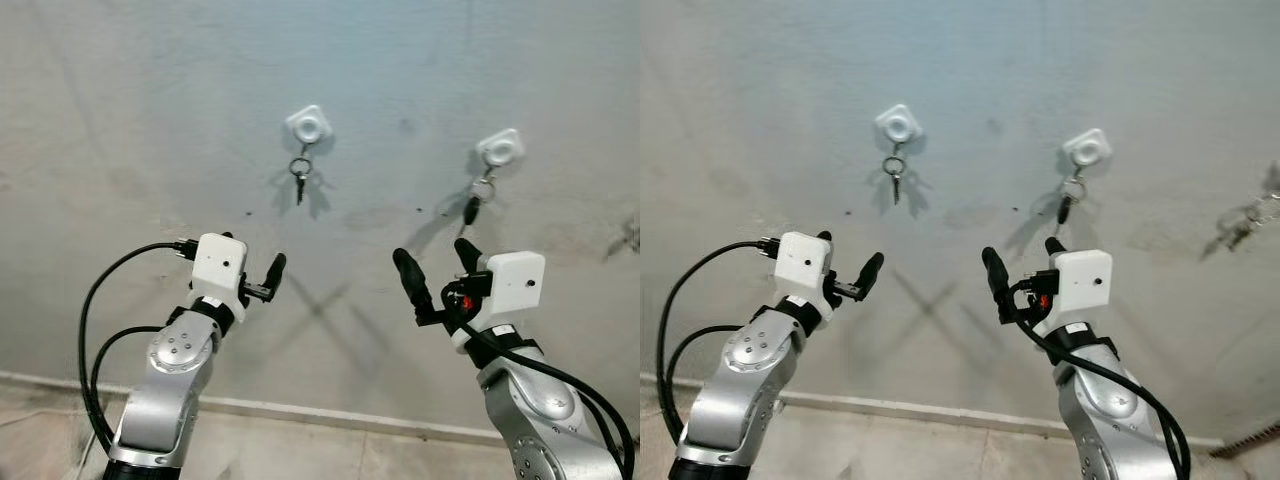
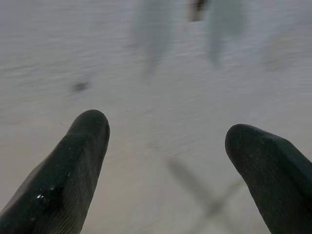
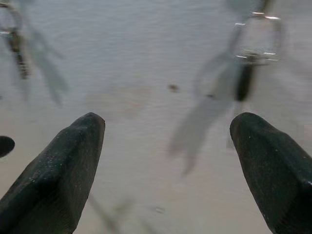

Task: Hang keys on a hook

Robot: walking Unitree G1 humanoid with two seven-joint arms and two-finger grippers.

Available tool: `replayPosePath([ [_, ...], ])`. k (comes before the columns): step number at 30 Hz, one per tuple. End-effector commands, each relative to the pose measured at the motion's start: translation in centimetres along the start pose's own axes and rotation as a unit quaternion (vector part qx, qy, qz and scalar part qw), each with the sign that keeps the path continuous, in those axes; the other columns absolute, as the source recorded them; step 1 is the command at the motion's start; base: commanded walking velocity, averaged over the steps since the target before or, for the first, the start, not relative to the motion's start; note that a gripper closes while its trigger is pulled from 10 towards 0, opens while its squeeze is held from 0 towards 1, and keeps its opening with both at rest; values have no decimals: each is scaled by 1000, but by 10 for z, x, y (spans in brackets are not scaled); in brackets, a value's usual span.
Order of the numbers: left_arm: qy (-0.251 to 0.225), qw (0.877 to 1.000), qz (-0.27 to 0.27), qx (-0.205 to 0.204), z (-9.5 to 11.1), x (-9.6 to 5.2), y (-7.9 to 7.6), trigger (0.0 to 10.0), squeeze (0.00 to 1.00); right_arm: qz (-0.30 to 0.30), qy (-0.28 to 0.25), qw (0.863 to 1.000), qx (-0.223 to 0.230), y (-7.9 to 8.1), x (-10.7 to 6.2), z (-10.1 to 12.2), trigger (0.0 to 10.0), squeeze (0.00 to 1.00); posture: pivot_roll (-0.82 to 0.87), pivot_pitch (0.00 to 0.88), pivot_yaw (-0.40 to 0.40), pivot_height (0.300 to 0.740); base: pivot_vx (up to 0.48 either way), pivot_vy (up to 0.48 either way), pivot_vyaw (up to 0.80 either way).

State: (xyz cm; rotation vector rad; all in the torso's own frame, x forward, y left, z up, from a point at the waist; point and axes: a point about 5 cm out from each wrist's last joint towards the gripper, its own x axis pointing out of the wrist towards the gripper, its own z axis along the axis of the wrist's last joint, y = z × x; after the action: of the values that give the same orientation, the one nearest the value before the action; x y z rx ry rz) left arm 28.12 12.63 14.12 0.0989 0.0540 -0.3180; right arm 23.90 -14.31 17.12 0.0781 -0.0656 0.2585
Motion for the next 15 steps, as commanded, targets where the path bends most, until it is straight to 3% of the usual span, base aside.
replayPosePath([
  [1,-1,1000,3,-2,1,2,0,10000,0,-6,2,1000,-2,-3,1,2,10000,914,107,0,-44,740,0,0,-769],
  [5,3,1000,-1,-13,0,4,-2,10000,0,-3,3,1000,-2,-3,2,3,10000,898,103,0,-47,740,0,0,-769],
  [6,4,1000,-1,-11,0,4,-2,10000,0,-3,3,1000,-3,-2,2,3,10000,788,100,0,-48,740,0,0,-444],
  [7,5,1000,0,-10,0,4,-3,10000,0,-2,2,1000,-3,-2,2,4,10000,788,100,0,-48,740,0,0,-444],
  [8,5,1000,1,-10,0,4,-3,10000,0,-1,2,1000,-4,-2,2,4,10000,204,100,0,-48,740,0,0,0],
  [9,6,1000,8,-4,0,4,-3,10000,0,3,1,1000,-4,-2,2,4,10000,0,99,0,-51,740,0,0,0],
  [15,11,1000,16,-10,-2,4,-1,10000,0,8,3,1000,-6,-1,4,5,10000,0,99,6,-56,740,0,0,0],
])
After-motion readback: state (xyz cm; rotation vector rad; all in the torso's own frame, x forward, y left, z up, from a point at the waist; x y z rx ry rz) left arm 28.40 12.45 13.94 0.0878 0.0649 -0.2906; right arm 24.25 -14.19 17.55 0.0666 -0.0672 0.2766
